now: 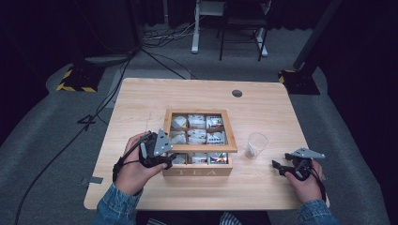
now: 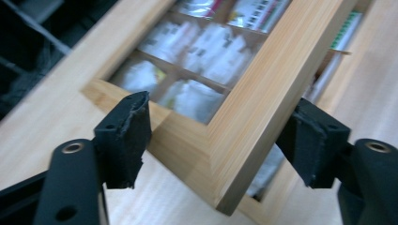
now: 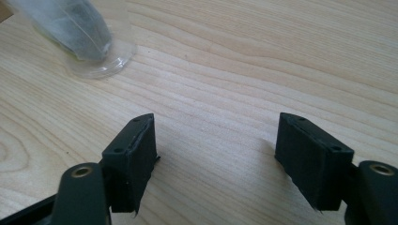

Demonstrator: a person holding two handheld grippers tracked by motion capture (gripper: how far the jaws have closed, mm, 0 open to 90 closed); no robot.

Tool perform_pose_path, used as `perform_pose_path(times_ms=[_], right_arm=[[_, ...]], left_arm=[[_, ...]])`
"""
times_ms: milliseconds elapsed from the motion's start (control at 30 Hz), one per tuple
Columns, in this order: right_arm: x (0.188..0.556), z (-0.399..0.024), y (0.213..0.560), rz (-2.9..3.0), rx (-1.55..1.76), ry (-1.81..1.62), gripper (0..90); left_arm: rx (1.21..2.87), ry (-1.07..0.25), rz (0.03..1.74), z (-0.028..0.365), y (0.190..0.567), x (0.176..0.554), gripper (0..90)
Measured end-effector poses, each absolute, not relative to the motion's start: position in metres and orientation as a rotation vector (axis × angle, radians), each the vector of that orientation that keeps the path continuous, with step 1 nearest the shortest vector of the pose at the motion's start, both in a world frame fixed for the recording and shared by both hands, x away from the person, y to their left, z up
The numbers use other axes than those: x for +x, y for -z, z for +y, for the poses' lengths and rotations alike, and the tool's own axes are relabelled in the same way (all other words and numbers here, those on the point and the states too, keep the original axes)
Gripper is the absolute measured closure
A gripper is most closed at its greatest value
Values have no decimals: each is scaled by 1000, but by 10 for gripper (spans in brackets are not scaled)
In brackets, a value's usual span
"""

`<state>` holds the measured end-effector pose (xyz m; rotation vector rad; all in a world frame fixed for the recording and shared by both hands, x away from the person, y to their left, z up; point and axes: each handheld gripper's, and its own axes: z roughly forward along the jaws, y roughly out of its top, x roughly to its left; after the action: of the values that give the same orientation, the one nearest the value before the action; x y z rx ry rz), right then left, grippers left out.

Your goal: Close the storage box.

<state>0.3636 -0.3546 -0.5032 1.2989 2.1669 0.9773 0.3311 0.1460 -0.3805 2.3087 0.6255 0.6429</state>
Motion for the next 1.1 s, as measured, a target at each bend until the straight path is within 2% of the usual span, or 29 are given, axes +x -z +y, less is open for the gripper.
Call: perform_pose_path(times_ms=[533, 1100], right_arm=[[364, -355, 503, 2168, 1297, -978, 293], [364, -355, 503, 2170, 1296, -978, 293]], left_arm=[[2418, -575, 592, 136, 395, 330, 249], [2500, -582, 566, 129, 402, 331, 247]])
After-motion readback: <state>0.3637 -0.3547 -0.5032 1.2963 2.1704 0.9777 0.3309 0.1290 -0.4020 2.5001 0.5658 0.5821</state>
